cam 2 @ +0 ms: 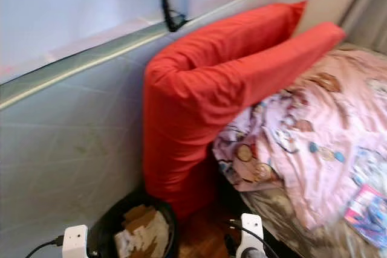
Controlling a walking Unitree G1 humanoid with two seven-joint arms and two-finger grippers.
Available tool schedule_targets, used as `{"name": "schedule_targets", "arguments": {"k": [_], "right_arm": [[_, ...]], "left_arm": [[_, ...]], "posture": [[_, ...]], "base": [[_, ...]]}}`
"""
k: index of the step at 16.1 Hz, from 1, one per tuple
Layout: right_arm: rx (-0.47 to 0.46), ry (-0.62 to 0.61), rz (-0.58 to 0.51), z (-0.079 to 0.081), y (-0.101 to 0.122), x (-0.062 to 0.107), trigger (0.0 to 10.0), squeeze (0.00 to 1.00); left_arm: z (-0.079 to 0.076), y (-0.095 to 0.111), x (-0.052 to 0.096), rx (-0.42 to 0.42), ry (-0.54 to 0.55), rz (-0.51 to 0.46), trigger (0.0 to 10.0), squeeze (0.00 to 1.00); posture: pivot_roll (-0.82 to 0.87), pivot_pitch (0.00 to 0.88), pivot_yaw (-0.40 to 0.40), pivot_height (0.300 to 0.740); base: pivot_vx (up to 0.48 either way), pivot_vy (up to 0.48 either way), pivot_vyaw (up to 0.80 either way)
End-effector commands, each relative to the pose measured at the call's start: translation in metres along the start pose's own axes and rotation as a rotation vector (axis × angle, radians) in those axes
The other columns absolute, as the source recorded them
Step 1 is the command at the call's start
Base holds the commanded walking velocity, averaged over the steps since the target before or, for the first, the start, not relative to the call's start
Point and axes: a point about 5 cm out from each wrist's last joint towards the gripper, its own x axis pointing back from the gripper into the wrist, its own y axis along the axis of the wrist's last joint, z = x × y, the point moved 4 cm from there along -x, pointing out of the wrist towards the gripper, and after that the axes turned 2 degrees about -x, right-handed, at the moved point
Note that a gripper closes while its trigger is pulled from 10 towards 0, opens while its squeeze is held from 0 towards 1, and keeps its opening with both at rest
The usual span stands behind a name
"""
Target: Clean up the room
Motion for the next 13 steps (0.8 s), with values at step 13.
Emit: {"name": "schedule_targets", "arguments": {"k": [13], "right_arm": [[0.003,0.006,0.013,0.0013,-0.0062,0.0007,10.0,0.0]], "left_arm": [[0.0046,-0.0119,0.0032,-0.036,0.01,0.038,10.0,0.0]], "posture": [[0.23,0.068,-0.037,0.74]], "base": [[0.0,-0.189,-0.23]]}}
